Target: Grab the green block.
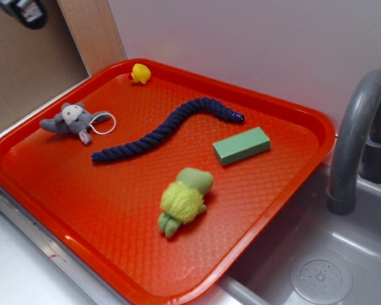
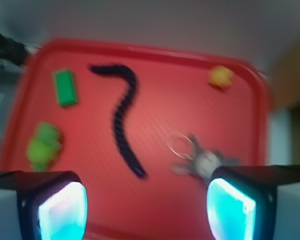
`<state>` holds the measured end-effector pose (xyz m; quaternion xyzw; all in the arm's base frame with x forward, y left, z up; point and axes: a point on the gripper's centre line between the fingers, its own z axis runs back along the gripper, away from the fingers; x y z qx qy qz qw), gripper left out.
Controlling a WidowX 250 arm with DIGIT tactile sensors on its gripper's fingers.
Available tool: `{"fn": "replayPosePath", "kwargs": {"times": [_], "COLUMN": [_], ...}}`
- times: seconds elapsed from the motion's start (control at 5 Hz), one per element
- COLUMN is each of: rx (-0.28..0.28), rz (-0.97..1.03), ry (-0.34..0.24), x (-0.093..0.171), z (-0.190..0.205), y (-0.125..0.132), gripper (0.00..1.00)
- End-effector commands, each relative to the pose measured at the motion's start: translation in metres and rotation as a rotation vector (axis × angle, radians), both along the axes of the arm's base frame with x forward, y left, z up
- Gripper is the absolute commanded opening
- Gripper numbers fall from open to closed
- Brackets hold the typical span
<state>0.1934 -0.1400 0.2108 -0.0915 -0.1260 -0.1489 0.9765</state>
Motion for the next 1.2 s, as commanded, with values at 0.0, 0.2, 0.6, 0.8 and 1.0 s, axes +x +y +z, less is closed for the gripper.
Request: {"fn": "replayPosePath", "kwargs": {"times": [0.0, 0.2, 0.6, 0.8, 1.0], "rx": [-0.025, 0.025, 0.157, 0.178, 0.206], "rz": [-0.179, -0.205, -0.269, -0.29, -0.287], "ry": [-0.073, -0.048, 0.029, 0.07, 0.131], "x": [0.03, 0.042, 0.056, 0.059, 0.061], "z": [0.001, -0.014, -0.063, -0.088, -0.114], "y": [-0.082, -0.106, -0.148, -0.157, -0.165], "gripper": [1.0, 1.0, 1.0, 1.0, 1.0]}}
